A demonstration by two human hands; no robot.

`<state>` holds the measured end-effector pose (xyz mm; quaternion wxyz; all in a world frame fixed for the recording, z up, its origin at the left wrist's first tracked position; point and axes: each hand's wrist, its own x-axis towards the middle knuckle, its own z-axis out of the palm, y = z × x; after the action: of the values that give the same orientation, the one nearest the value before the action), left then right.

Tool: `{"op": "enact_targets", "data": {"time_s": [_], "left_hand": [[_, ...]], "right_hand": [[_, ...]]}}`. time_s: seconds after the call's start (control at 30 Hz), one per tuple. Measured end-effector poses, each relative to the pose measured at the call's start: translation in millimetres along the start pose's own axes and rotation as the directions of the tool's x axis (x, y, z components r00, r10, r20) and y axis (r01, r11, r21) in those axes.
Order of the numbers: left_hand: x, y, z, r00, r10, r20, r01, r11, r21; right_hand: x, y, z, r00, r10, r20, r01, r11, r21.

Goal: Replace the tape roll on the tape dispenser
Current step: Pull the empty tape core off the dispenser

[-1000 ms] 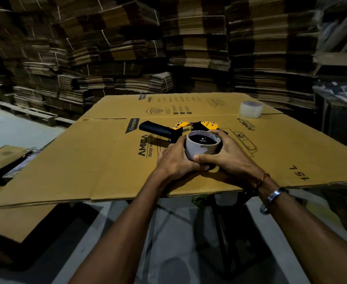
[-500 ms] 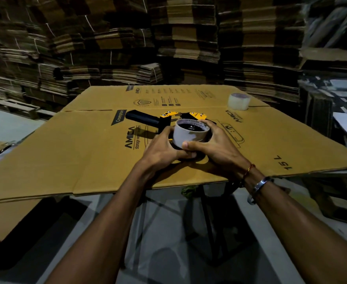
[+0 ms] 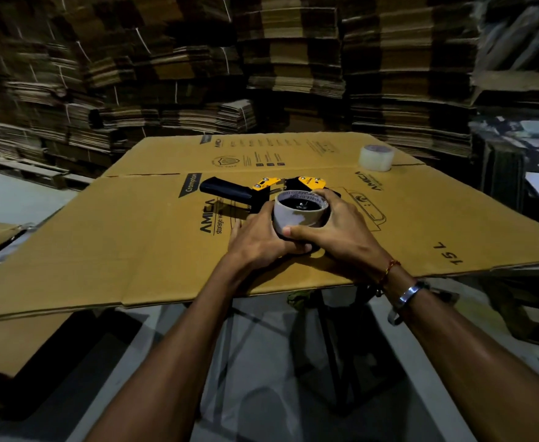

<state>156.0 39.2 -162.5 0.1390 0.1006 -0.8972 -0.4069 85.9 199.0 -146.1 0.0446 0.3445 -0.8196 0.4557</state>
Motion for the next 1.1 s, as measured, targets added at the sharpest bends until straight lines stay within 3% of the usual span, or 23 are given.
{"op": "enact_targets", "data": {"time_s": [0.73, 0.93, 1.1], "left_hand": [[2, -8, -4, 0.998, 0.06, 0.023, -0.056, 0.99, -0.133], [4, -7, -1, 0.992, 0.072, 0.1, -0.055, 0.985, -0.166], [11, -12, 3, 0.997, 0.059, 0.05, -0.049, 0.98, -0.191]], "right_hand": [[8, 15, -1, 0.997, 0.028, 0.074, -0.038, 0.99, 0.133], [6, 11, 1, 0.998, -0.004, 0.067, -0.006, 0.99, 0.143], [6, 13, 0, 0.998, -0.008, 0.069, -0.003, 0.989, 0.147]]}}
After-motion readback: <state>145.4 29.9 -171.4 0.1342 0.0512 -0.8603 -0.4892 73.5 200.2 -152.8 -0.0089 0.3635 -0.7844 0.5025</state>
